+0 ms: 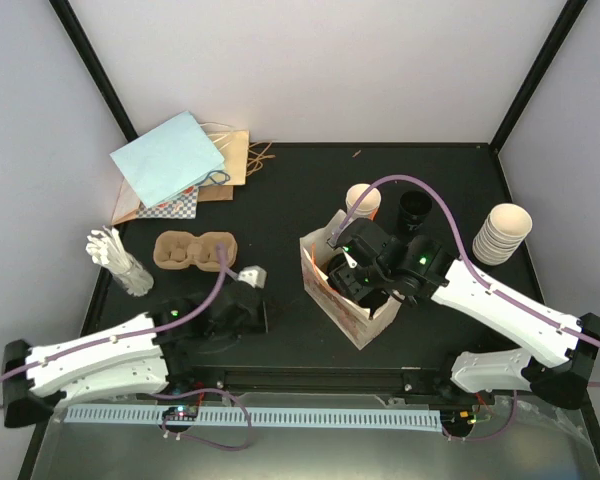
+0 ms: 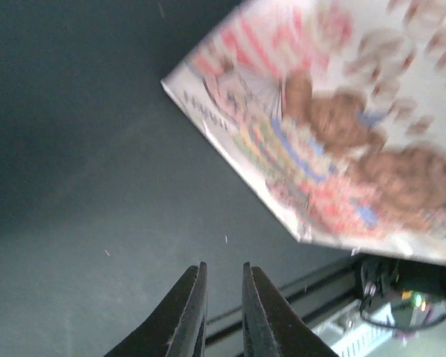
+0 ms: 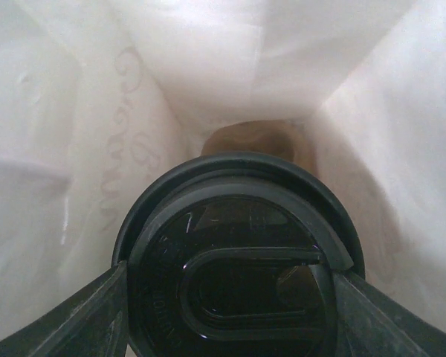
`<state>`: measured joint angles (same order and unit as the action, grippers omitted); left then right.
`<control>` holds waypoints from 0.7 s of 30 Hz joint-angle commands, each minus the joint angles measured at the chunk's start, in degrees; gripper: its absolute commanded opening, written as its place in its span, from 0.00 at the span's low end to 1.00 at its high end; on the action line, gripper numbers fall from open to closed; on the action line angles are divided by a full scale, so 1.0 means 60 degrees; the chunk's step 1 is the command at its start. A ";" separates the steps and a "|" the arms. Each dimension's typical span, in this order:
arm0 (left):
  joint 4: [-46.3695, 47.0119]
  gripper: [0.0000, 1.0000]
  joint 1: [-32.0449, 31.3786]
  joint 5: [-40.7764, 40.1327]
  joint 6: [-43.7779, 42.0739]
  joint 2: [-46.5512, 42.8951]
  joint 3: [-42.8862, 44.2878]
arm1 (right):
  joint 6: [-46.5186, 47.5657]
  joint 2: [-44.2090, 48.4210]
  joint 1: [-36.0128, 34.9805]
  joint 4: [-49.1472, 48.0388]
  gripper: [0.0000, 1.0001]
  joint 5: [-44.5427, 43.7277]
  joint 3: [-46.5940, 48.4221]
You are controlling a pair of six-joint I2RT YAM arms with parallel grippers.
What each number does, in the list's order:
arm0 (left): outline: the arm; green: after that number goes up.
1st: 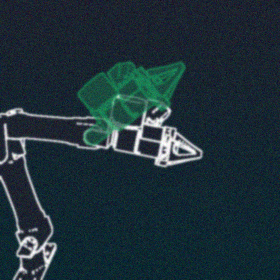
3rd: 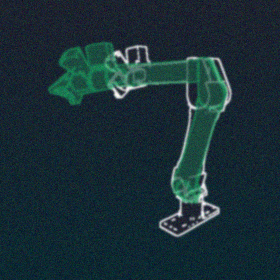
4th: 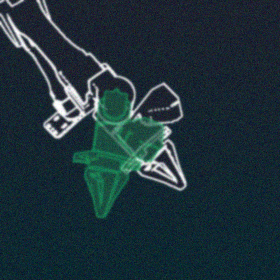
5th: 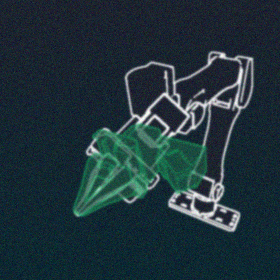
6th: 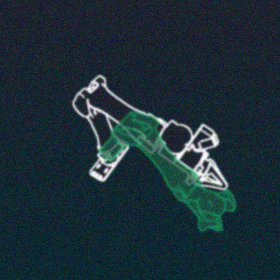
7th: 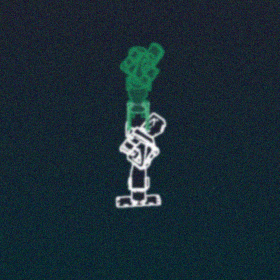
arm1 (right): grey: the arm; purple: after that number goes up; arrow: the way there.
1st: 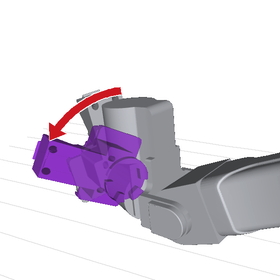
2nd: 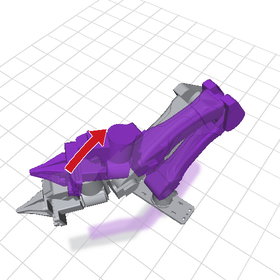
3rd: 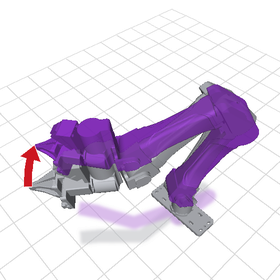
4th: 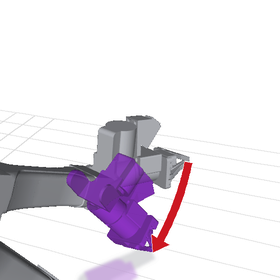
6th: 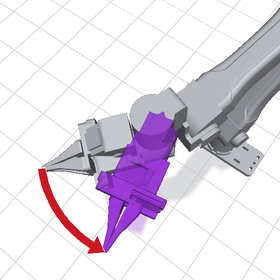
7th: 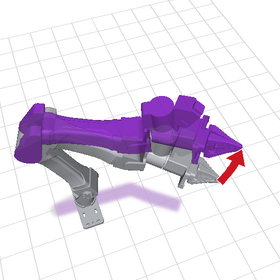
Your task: Pack the takeout coffee
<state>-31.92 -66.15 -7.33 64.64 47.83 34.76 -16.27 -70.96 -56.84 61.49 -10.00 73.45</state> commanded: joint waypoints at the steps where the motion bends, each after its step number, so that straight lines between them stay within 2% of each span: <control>1: -0.2315 0.16 0.1368 -0.0307 -0.1934 -0.0969 0.1503 | 0.0517 0.0246 0.0043 -0.0532 0.49 0.0066 -0.0248; 5: -0.2956 0.27 0.2795 0.0418 -0.3876 -0.0768 0.3219 | 0.0813 0.0460 -0.0004 -0.0736 0.49 0.0158 -0.0370; 6: -0.3102 0.32 0.2982 0.0475 -0.4263 -0.0548 0.3679 | 0.0904 0.0531 -0.0003 -0.0802 0.49 0.0253 -0.0388; 11: -0.3358 0.46 0.3692 0.0888 -0.6422 0.0960 0.5726 | 0.1152 0.0773 -0.0019 -0.0998 0.49 0.0600 -0.0448; 17: -0.2439 0.71 0.4471 0.2954 -0.8786 0.2554 0.6926 | 0.1022 0.0624 -0.0019 -0.0889 0.49 0.0054 -0.0348; 21: -0.1948 0.80 0.4548 0.4183 -1.0064 0.3570 0.7445 | 0.0749 0.0601 -0.0018 -0.0903 0.49 -0.0177 -0.0319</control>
<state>-46.92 -39.42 7.53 16.23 65.32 75.16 -10.61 -67.35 -56.86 57.32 -8.82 70.98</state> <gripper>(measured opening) 0.770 0.677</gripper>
